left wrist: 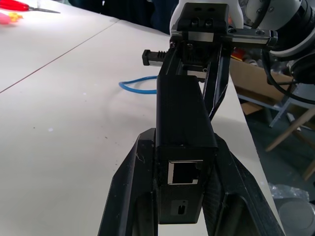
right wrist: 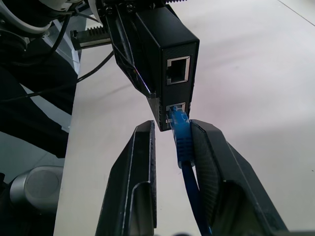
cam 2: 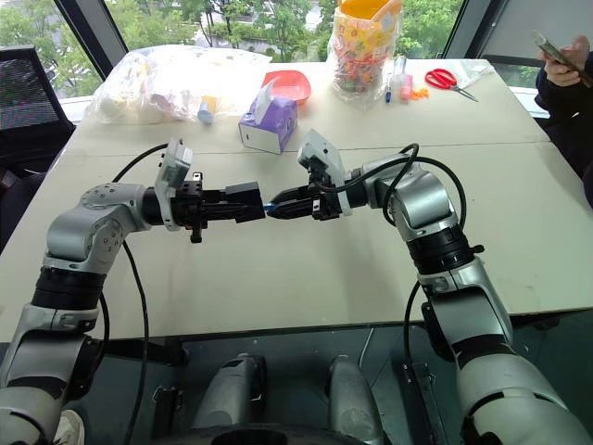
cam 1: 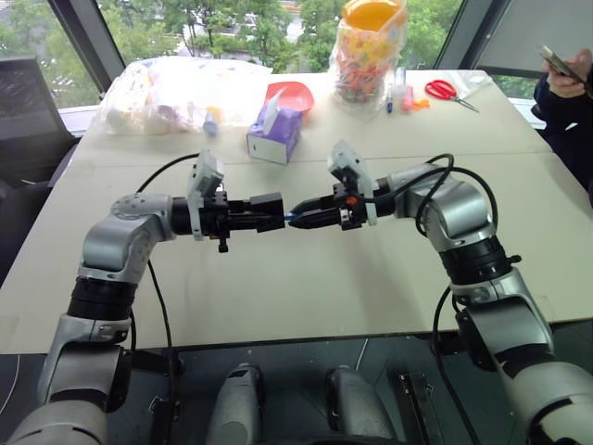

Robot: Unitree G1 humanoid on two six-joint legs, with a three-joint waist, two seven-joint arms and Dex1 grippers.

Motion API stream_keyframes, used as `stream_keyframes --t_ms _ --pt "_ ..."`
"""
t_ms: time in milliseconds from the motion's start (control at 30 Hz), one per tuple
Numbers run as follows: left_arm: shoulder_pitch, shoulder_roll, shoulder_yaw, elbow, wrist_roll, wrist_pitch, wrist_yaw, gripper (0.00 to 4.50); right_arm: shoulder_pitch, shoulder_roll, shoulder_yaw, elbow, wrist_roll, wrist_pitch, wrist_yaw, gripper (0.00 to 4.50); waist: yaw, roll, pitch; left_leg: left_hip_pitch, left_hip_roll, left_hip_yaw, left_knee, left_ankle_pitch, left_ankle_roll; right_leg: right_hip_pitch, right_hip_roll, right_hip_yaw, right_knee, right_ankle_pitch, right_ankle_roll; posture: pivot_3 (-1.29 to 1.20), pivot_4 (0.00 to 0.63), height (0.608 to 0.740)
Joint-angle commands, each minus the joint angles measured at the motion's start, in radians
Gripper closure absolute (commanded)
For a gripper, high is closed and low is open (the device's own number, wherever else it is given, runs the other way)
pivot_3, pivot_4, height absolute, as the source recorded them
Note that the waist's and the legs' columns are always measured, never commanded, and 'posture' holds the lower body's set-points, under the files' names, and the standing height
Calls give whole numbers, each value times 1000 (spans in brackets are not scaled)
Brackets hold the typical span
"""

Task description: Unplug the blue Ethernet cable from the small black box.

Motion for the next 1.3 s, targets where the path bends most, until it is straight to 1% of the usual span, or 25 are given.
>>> stream_keyframes --t_ms 33,567,700,1067,1300 --pt "-11 -1 6 -31 -4 -6 7 3973 -24 14 11 -36 25 -1 8 3374 0 0 0 0 0 0 0 0 0 0 0 0 0 0 0 0 150 735" --pt "-3 9 -8 -28 8 -15 -1 3973 -17 18 17 -45 33 -2 9 3374 0 0 0 0 0 0 0 0 0 0 0 0 0 0 0 0 150 735" --pt "-1 10 -8 -30 10 -14 -6 3973 -13 17 18 -52 38 2 10 4470 0 0 0 0 0 0 0 0 0 0 0 0 0 0 0 0 150 735" --pt "-8 18 0 -33 6 -2 -11 3973 3 6 13 -53 28 -10 4 4470 0 0 0 0 0 0 0 0 0 0 0 0 0 0 0 0 150 735" --pt "6 75 41 -42 -17 22 -25 3973 28 -40 -30 10 0 -88 -27 4470 -1 0 0 0 0 0 0 0 0 0 0 0 0 0 0 0 150 735"
